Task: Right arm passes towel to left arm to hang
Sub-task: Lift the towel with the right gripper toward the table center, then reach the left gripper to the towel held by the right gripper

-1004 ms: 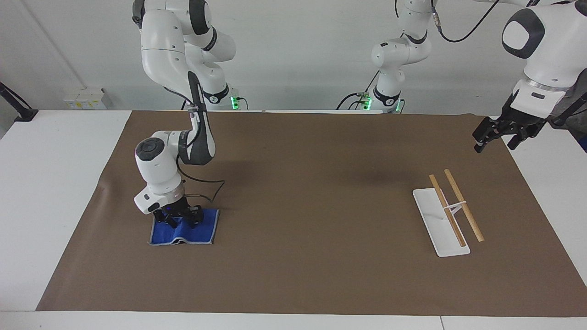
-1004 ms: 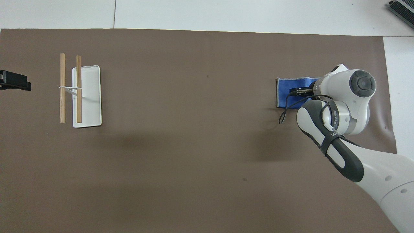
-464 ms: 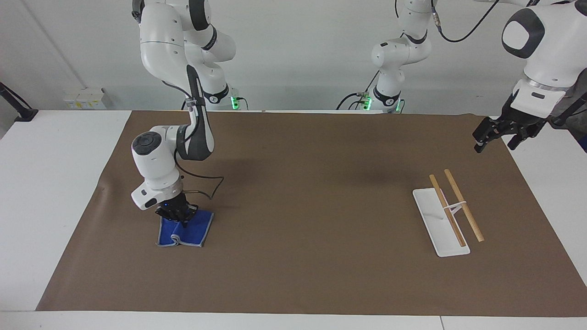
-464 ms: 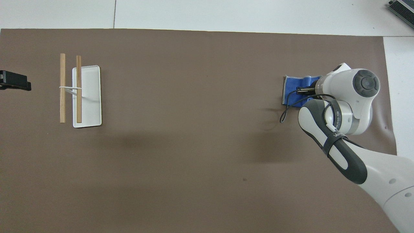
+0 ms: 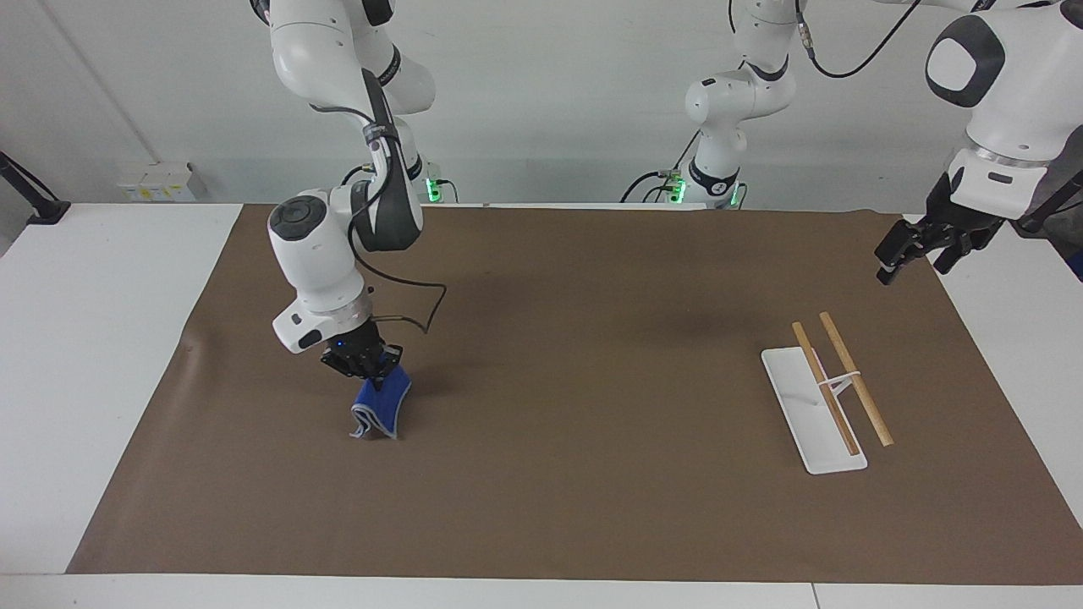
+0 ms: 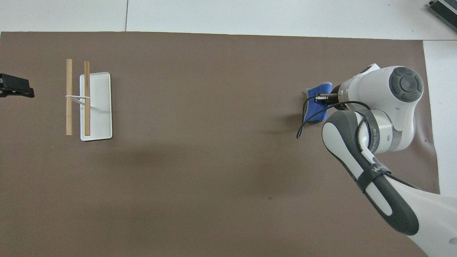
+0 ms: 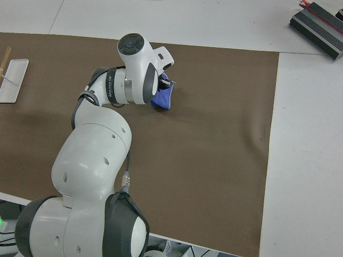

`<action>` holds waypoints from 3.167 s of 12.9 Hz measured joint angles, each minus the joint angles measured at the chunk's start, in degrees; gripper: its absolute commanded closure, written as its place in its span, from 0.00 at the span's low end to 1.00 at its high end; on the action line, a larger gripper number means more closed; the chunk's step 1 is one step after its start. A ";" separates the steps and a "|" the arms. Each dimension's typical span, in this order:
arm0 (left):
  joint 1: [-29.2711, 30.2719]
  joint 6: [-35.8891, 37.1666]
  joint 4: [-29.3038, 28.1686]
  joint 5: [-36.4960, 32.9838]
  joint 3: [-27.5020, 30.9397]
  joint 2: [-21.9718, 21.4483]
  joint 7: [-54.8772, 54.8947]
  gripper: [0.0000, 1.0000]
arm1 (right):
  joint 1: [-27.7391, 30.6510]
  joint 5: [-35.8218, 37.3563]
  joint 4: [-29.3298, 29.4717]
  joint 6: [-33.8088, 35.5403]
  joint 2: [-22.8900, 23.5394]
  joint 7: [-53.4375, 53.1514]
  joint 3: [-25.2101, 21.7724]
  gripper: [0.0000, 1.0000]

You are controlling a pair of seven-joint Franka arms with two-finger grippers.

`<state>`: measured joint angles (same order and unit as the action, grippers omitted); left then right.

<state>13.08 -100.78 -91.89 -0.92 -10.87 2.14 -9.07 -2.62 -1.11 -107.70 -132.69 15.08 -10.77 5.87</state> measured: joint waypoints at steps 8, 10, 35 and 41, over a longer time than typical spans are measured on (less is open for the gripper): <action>0.01 -0.79 0.01 0.00 0.01 -0.02 -3.32 0.00 | -0.17 -25.42 8.27 3.95 -1.79 -4.93 10.57 1.00; 0.03 -0.79 0.01 0.00 0.14 -0.03 -3.32 0.00 | -1.10 -32.81 8.84 1.81 -1.72 -4.94 12.33 1.00; -16.73 -48.61 -27.26 28.77 -1.50 -7.82 -51.26 0.00 | -9.03 -44.29 11.30 -8.29 -0.06 -19.03 12.66 1.00; -23.60 -60.92 -33.36 28.92 -1.46 -7.92 -65.89 0.00 | -8.96 -44.29 11.30 -8.04 -0.03 -19.04 12.59 1.00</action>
<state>-10.51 -161.70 -125.25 28.00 -12.32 -5.78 -74.96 -11.59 -45.40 -96.40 -140.73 15.05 -29.81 18.46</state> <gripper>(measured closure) 0.000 0.952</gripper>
